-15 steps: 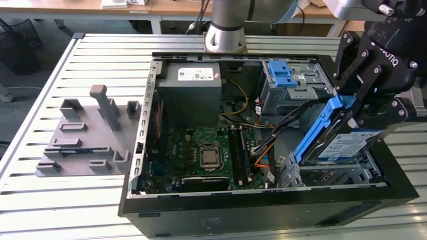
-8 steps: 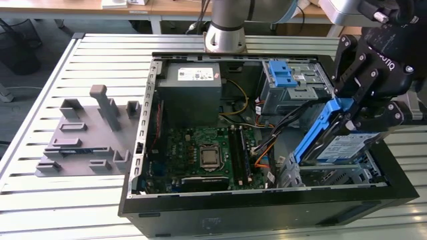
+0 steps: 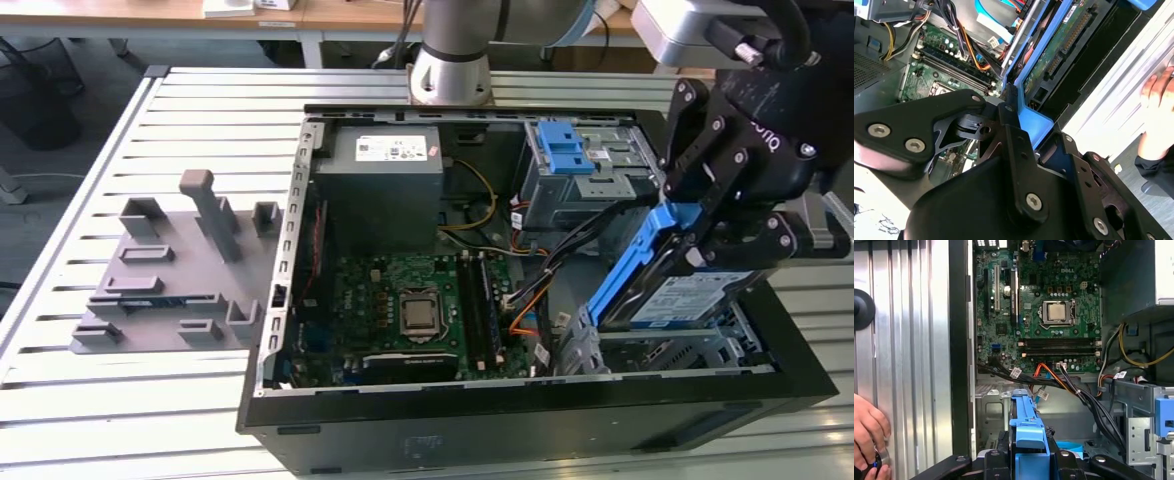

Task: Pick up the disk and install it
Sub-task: 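Insert the disk into the insertion slot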

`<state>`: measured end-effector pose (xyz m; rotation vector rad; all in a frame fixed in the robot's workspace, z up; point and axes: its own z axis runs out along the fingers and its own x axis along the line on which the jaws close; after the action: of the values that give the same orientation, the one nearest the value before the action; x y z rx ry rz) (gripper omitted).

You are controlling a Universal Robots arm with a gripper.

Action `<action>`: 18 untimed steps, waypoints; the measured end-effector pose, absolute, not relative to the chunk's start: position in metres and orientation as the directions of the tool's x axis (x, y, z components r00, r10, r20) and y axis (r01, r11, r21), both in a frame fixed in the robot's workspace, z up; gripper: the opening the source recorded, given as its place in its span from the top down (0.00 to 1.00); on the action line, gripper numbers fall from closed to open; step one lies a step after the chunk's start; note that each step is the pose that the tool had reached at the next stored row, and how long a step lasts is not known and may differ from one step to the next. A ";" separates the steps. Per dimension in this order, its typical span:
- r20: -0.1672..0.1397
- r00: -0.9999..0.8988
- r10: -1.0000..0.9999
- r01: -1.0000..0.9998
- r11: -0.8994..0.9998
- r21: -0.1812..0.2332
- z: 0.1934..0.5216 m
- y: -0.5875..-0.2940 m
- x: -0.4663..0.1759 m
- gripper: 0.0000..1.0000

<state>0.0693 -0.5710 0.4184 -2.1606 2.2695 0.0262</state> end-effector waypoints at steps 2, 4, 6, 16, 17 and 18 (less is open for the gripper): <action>-0.017 -0.049 -0.999 -0.999 0.049 0.007 0.417 -0.571 0.069 0.64; -0.017 -0.050 -0.999 -0.999 0.050 0.007 0.415 -0.571 0.069 0.64; -0.017 -0.050 -0.999 -0.999 0.050 0.007 0.414 -0.571 0.069 0.64; -0.017 -0.052 -0.999 -0.999 0.051 0.007 0.407 -0.571 0.069 0.64; -0.017 -0.052 -0.999 -0.999 0.052 0.007 0.407 -0.571 0.069 0.64; -0.017 -0.052 -0.999 -0.999 0.052 0.007 0.406 -0.571 0.069 0.64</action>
<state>0.0693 -0.5710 0.4061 -2.1577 2.2723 0.0261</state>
